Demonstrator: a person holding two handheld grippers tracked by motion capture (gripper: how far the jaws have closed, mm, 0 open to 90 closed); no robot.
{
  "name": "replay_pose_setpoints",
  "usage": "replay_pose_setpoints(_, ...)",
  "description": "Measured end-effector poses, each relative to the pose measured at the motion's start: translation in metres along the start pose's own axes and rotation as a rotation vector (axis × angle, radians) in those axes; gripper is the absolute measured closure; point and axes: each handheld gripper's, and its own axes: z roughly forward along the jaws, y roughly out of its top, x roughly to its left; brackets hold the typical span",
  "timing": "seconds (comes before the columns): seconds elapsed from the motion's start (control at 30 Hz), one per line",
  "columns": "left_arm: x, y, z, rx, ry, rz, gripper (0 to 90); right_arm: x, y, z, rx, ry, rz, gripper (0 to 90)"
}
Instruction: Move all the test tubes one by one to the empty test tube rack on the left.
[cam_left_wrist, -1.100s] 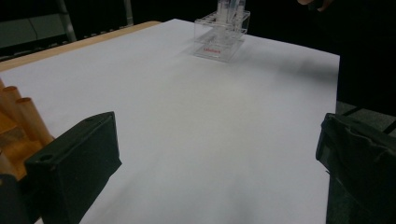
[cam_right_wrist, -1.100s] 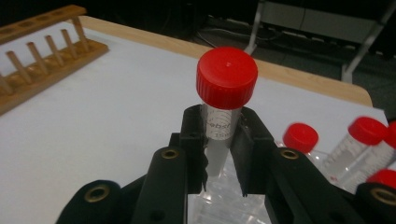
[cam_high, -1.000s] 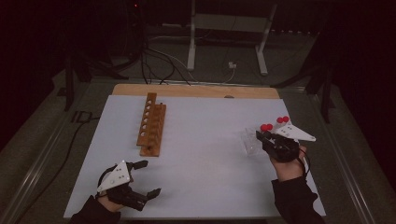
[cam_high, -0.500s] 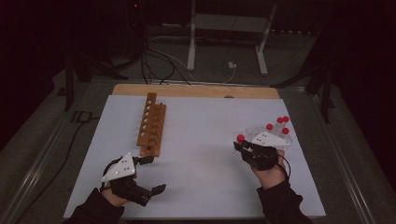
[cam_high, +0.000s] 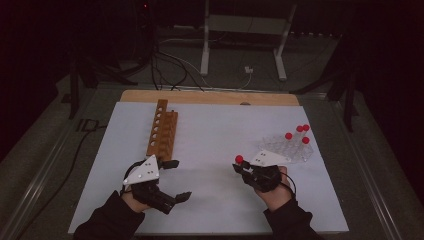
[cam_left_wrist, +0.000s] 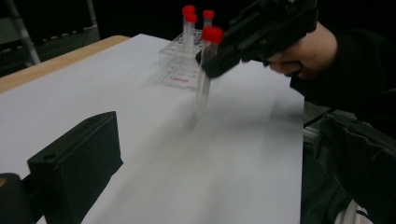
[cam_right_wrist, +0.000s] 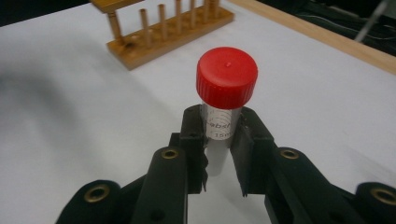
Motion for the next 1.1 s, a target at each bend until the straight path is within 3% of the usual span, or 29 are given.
replay_pose_setpoints(0.4,0.0,0.025,0.025,-0.001,-0.053,0.031,3.9,0.018,0.003,0.008,0.011,0.062,-0.029,75.0)
replay_pose_setpoints(0.67,0.001,0.039,0.051,0.003,-0.078,0.051,8.0,0.024,0.004,0.008,0.008,0.086,-0.037,75.0)
replay_pose_setpoints(1.1,0.002,0.048,0.081,-0.005,-0.075,0.067,30.8,0.024,0.005,0.006,0.003,0.094,-0.035,75.0)
